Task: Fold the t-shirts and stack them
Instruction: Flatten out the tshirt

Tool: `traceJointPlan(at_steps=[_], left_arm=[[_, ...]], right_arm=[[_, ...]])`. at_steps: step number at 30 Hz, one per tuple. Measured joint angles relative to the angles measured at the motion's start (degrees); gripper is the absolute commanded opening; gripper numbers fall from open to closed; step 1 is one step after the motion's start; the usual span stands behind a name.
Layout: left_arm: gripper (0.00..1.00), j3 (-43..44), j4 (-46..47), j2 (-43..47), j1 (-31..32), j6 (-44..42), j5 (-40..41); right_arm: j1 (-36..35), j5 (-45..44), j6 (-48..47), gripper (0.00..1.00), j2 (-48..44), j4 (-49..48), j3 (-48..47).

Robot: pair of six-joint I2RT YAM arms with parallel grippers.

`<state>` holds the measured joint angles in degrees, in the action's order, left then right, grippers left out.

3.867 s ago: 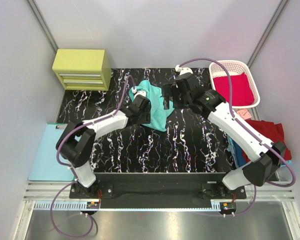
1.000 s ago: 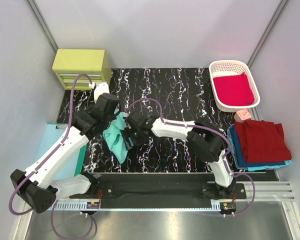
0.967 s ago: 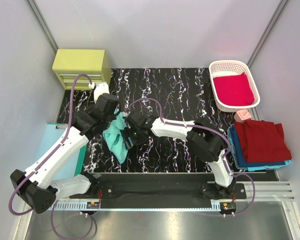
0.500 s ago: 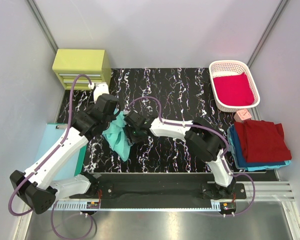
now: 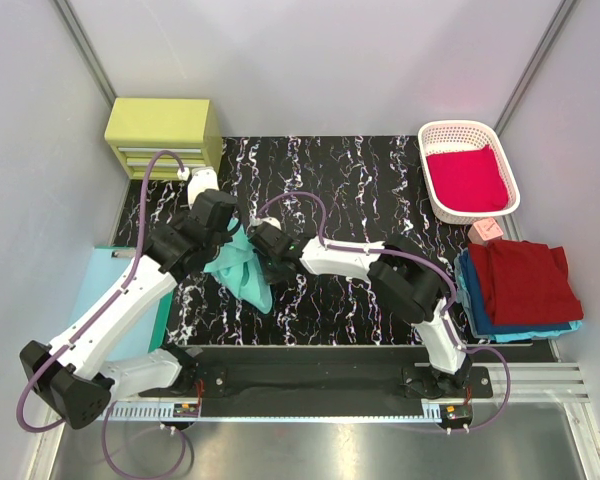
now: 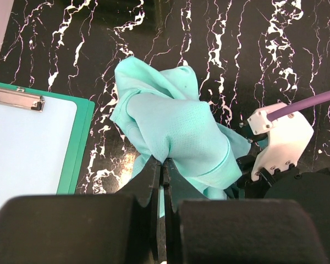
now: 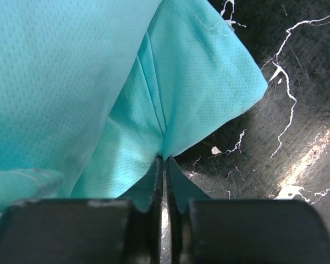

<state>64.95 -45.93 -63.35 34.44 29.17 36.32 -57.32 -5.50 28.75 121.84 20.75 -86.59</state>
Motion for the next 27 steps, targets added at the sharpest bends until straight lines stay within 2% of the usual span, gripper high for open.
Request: traceJointPlan(at_steps=[9,12,13,18,20,27], left_arm=[[0.0,0.0,0.07,0.04,0.0,-0.02,-0.04],[0.0,0.0,0.07,0.26,0.0,-0.02,-0.02],[0.0,0.0,0.09,0.33,0.0,-0.02,-0.02],[0.0,0.0,0.13,0.33,0.0,0.0,-0.09],[0.0,0.0,0.13,0.33,0.0,0.0,-0.11],[0.0,-0.24,0.22,0.33,0.0,0.0,-0.15]], right_arm=[[-0.07,-2.43,0.72,0.0,-1.25,-1.97,2.32],[-0.04,-5.09,0.66,0.19,-3.1,-1.57,4.61],[-0.04,-5.92,0.57,0.31,-3.65,-1.07,5.2],[-0.04,-7.41,0.24,0.54,-3.93,0.09,5.35],[-0.04,-7.45,0.2,0.61,-3.93,0.13,5.18],[0.07,-7.61,-0.11,0.68,-3.54,2.32,3.65]])
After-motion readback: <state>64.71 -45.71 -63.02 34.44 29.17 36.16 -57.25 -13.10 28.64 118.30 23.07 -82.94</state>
